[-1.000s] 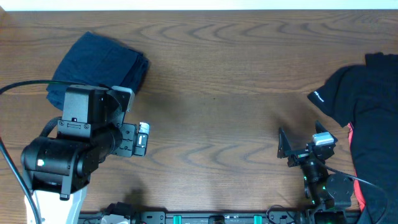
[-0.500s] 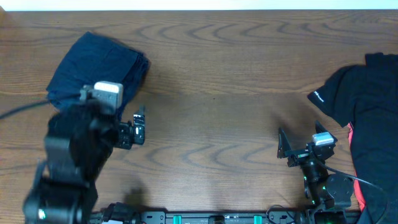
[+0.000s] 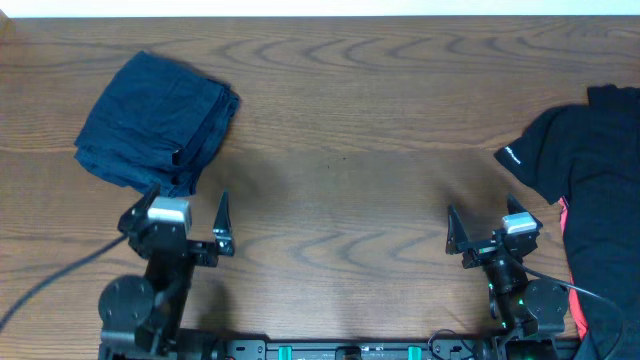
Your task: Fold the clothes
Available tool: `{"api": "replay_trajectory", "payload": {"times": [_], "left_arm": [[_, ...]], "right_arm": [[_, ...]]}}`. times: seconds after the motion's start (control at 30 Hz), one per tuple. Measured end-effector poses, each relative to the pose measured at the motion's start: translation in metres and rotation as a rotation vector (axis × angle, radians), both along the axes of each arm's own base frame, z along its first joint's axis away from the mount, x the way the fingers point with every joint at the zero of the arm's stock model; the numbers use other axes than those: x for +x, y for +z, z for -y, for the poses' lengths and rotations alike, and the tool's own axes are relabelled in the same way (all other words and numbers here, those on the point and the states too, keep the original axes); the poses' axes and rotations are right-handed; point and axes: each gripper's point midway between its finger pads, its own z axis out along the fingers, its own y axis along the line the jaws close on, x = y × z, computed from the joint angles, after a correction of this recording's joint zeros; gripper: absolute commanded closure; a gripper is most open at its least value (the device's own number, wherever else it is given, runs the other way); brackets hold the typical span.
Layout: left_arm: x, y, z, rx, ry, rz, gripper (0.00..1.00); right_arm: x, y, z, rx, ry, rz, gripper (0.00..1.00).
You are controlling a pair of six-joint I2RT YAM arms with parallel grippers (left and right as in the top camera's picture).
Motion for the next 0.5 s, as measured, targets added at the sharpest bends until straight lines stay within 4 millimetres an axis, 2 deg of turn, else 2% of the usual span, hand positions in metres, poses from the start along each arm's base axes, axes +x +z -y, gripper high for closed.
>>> {"api": "replay_trajectory", "payload": {"times": [0.23,0.4,0.5], "left_arm": [[-0.007,-0.017,-0.004,-0.007,0.013,0.074,0.02],[-0.001,-0.033,-0.001,-0.013,0.002,0.142,0.02],[0.006,-0.05,0.002,-0.014,-0.015,0.135,0.02]], "right_arm": [[0.0,0.0,0.0,0.0,0.0,0.0,0.01],[0.0,0.0,0.0,0.0,0.0,0.0,0.01],[0.0,0.0,0.0,0.0,0.0,0.0,0.01]]}}
